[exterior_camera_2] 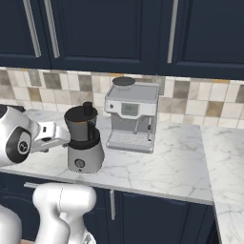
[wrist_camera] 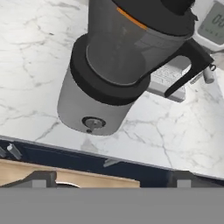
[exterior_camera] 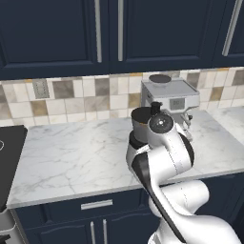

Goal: Open the blender lid, put the tangerine in the blender, close the lid, and start the blender.

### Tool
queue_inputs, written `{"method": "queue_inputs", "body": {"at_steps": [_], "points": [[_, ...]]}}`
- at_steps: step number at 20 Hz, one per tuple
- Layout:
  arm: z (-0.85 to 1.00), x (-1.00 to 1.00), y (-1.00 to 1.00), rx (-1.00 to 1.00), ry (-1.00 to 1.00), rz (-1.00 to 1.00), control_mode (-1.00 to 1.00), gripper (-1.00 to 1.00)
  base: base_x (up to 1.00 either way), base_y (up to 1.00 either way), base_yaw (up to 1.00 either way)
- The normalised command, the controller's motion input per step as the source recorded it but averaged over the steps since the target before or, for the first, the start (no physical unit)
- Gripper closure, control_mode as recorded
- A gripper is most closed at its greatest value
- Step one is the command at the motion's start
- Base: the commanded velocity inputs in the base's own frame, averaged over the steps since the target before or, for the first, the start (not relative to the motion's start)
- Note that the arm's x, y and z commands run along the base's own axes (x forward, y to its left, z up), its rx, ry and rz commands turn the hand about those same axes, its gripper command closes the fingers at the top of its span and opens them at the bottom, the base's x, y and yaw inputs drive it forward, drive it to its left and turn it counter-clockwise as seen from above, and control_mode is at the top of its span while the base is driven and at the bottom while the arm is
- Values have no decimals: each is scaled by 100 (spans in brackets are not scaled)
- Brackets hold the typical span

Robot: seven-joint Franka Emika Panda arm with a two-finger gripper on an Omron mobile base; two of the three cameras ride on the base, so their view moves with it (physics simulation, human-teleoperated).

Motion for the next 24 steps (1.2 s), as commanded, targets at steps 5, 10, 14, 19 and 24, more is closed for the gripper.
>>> {"method": "queue_inputs", "body": {"at_steps": [5,10,14,19,24], "points": [[-4,-4,18,0,1,0,100,-100,-14,77,0],[0,0,0,0,0,0,100,-100,-2,75,0],[0,0,0,0,0,0,100,-100,0,59,0],[0,0,0,0,0,0,100,-100,1,7,0],[-1,2,-36,12,0,0,-100,-100,1,0,0]]}}
